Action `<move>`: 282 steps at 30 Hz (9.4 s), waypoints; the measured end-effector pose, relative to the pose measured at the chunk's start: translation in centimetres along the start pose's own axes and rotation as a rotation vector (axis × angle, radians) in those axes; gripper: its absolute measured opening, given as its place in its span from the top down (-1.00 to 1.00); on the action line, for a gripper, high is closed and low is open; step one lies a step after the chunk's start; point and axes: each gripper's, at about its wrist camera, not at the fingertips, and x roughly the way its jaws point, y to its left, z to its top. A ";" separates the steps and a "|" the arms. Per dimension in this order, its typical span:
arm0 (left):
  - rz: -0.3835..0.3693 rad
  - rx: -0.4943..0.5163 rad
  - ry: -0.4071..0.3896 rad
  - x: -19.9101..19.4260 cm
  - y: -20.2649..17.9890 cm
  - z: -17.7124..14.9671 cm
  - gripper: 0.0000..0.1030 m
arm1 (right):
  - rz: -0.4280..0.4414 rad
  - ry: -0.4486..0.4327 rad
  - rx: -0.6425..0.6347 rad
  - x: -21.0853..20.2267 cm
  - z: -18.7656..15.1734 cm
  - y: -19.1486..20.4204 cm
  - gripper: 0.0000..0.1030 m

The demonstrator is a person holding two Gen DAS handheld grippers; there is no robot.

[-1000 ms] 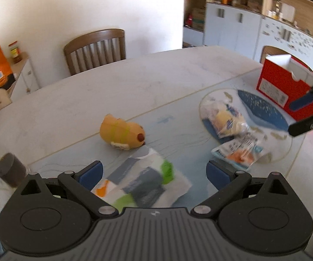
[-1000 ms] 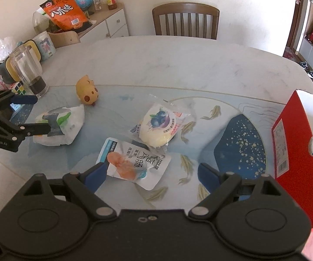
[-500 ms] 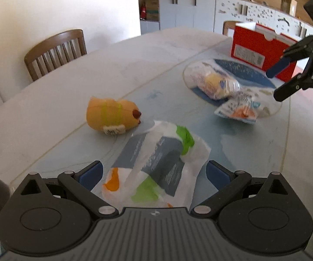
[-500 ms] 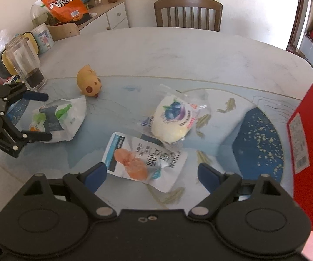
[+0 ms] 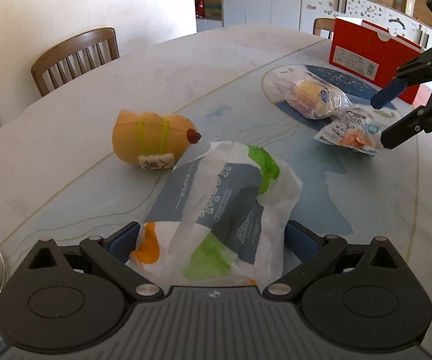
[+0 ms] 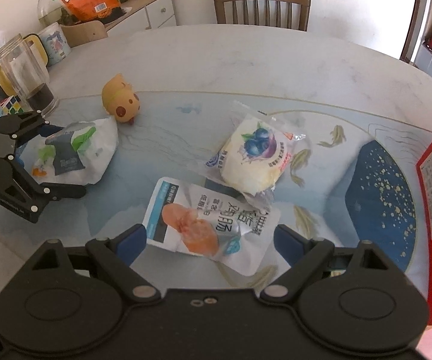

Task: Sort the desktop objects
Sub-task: 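Grasp the tissue pack with the left gripper while the right grasps the white sausage pack, then carry the tissue pack and sausage pack with both grippers over the red box, then lower and open the left gripper to drop the tissue pack while the right drops the sausage pack, then withdraw both grippers up out of the box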

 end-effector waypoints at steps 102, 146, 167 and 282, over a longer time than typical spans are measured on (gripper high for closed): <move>0.135 -0.177 -0.045 -5.3 -20.6 11.8 -0.50 | 0.118 -0.204 0.117 -12.7 -4.4 -9.6 0.67; 0.076 -0.094 -0.089 1.8 -31.3 25.9 -0.50 | 0.064 -0.289 0.228 -18.8 -5.8 -27.8 0.67; -0.021 0.047 0.042 11.8 -34.5 33.1 -0.50 | 0.025 -0.194 0.292 -16.2 -7.4 -33.4 0.67; -0.109 -0.088 -0.034 1.1 -31.1 26.5 -0.72 | 0.011 -0.203 0.235 -18.4 -5.5 -24.1 -0.30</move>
